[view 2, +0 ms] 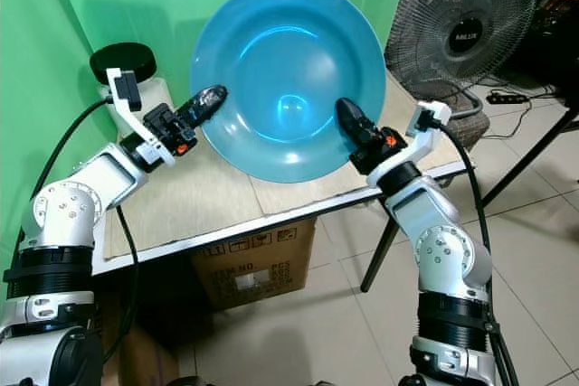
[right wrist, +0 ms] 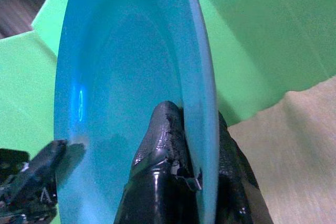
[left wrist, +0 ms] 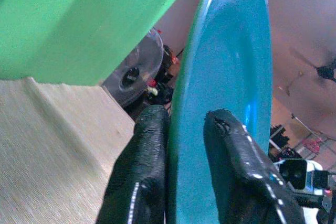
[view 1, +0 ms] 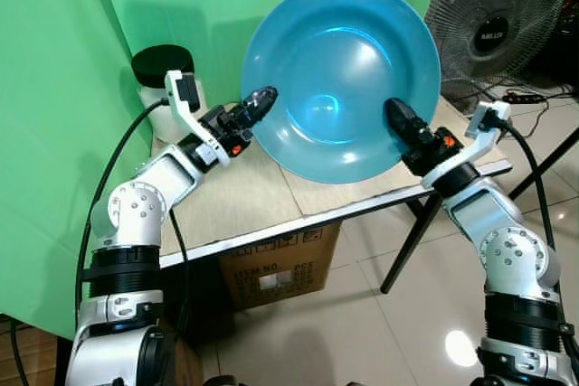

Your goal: Setting the table

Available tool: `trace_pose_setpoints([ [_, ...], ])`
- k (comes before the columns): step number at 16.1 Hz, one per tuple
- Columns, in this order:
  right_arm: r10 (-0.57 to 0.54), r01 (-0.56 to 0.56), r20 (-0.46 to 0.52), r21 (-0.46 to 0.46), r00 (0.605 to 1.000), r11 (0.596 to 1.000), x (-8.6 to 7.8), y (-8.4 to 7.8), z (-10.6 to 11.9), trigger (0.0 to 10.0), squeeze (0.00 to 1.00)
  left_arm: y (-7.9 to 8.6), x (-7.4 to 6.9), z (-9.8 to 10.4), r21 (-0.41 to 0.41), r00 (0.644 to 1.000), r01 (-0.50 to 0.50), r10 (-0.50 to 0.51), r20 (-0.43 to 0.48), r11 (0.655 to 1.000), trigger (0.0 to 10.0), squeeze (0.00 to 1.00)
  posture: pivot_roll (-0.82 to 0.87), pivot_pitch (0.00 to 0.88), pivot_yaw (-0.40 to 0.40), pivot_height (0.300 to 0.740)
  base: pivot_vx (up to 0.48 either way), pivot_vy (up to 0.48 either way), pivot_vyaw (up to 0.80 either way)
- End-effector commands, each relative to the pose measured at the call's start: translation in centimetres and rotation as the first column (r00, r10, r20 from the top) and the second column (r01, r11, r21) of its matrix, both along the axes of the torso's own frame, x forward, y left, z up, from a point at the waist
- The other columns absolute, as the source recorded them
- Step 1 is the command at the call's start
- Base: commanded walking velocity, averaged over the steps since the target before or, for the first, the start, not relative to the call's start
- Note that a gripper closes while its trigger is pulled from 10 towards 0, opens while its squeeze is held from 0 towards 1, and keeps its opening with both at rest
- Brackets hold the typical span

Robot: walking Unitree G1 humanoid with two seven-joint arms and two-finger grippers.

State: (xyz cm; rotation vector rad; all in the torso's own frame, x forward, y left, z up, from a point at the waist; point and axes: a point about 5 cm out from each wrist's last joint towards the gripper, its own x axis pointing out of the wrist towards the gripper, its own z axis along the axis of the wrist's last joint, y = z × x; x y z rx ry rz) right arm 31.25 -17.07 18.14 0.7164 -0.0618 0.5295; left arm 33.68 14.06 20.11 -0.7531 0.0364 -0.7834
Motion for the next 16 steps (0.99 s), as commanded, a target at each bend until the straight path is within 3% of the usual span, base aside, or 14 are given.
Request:
trace_pose_setpoints([
  [1,-0.077,0.077,-0.019,0.004,0.997,0.997,0.1,-1.1,-0.3,0.0,0.00,-0.2,0.3,1.4,-0.002,0.998,0.000,0.000,0.061,1.000,10.0,1.00,0.01,0.000,0.035,0.740,0.000,0.000,0.00],
  [2,-0.124,0.124,-0.029,0.005,0.992,0.992,0.3,-1.7,-0.4,0.0,0.00,-0.1,0.3,1.6,-0.007,0.997,-0.014,0.014,0.074,1.000,10.0,0.88,0.01,0.000,0.038,0.740,0.000,0.000,0.00],
  [3,-0.235,0.236,-0.046,0.007,0.971,0.972,0.6,-3.1,-0.4,0.0,0.00,0.3,0.1,2.1,-0.011,0.994,-0.026,0.027,0.110,1.000,10.0,0.00,0.01,0.000,0.039,0.740,0.000,0.000,0.00],
  [6,-0.299,0.299,-0.009,-0.018,0.954,0.954,-0.6,-4.6,0.4,0.0,0.00,1.4,-1.0,1.2,0.041,0.992,-0.074,0.070,0.104,0.996,10.0,0.00,0.00,0.000,0.042,0.740,0.000,0.000,0.00],
  [7,-0.317,0.318,0.026,-0.107,0.948,0.942,-2.0,-5.0,0.9,4.4,0.00,1.9,-1.9,0.3,0.173,0.986,-0.141,0.123,0.115,0.975,10.0,0.00,0.00,0.000,0.039,0.740,0.000,0.000,0.00],
  [9,-0.340,0.343,0.048,-0.168,0.939,0.924,-2.6,-5.1,1.1,9.5,0.00,1.8,-2.1,0.0,0.279,0.978,-0.185,0.149,0.147,0.942,10.0,0.00,0.00,0.000,0.037,0.740,0.000,0.000,0.00],
  [10,-0.361,0.366,0.072,-0.273,0.930,0.890,-4.8,-4.5,1.4,10.0,0.00,1.3,-2.5,-0.9,0.487,0.943,-0.326,0.244,0.225,0.810,10.0,0.00,-0.01,0.000,0.026,0.740,0.000,0.000,0.00],
  [11,-0.384,0.391,0.091,-0.328,0.919,0.860,-5.8,-4.2,1.6,10.0,0.00,1.0,-2.8,-1.2,0.553,0.911,-0.407,0.285,0.297,0.727,10.0,0.00,-0.02,0.000,0.021,0.740,0.000,0.000,0.00],
  [12,-0.404,0.418,0.117,-0.364,0.907,0.833,-6.3,-3.9,1.8,10.0,0.00,0.9,-2.9,-1.3,0.574,0.878,-0.477,0.328,0.349,0.665,10.0,0.00,-0.04,0.000,0.017,0.740,0.000,0.000,-0.76],
  [14,-0.506,0.525,0.168,-0.427,0.846,0.736,-7.0,-3.5,1.5,10.0,0.00,-0.1,-3.1,-1.8,0.607,0.855,-0.519,0.353,0.381,0.602,10.0,0.00,-0.04,0.000,0.021,0.740,0.000,0.000,-0.79],
  [16,-0.490,0.515,0.182,-0.445,0.853,0.732,-7.2,-2.8,1.3,10.0,0.00,-0.7,-3.3,-1.9,0.623,0.851,-0.526,0.344,0.398,0.579,10.0,0.00,-0.05,0.000,0.030,0.740,0.000,0.000,-0.79],
])
